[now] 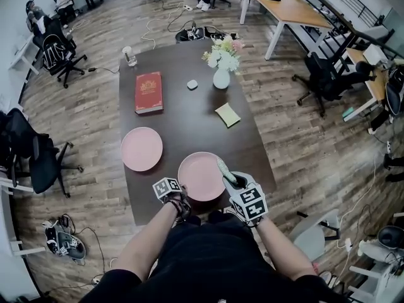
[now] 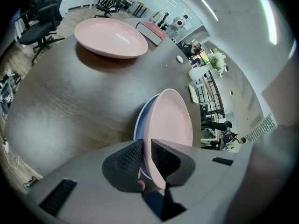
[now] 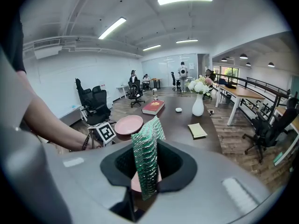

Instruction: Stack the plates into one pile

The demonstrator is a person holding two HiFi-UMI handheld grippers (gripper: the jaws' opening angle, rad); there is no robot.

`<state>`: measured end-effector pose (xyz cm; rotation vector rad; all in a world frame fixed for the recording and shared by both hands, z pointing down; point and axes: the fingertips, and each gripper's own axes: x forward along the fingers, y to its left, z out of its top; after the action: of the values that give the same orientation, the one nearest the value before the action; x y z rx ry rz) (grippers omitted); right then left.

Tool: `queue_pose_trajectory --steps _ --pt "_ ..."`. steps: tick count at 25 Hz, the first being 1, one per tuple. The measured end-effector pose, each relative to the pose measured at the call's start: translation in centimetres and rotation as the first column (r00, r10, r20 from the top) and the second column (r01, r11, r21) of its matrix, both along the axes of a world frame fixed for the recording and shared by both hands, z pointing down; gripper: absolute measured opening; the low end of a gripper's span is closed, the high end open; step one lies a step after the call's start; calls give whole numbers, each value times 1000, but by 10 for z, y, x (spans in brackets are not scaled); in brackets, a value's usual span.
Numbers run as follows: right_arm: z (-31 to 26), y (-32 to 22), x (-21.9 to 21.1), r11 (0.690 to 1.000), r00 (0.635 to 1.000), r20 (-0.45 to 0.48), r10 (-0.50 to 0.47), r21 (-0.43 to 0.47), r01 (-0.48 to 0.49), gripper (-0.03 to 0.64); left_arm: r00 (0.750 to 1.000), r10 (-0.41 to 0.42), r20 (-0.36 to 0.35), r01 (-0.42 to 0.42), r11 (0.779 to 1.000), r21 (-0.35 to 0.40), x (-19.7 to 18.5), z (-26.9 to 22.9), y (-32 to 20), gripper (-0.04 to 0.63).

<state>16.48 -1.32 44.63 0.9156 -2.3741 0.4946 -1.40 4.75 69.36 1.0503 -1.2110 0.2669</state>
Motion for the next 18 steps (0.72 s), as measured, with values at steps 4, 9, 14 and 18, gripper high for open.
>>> queue_pose_trajectory --steps 4,9,14,18 --pt "0 1 -4 1000 1000 2 -1 -2 1 84 999 44 3 -44 999 4 7 -2 0 124" --pt "1 0 -5 1000 1000 2 2 -1 -2 84 996 81 23 -82 996 40 8 -8 -1 200" --pt "4 -1 -5 1000 1000 0 5 -5 -5 84 995 100 31 -102 993 53 7 -12 0 222" --pt "9 -1 -8 1000 1000 -4 2 -11 -2 84 995 94 29 -96 993 63 2 -8 3 222"
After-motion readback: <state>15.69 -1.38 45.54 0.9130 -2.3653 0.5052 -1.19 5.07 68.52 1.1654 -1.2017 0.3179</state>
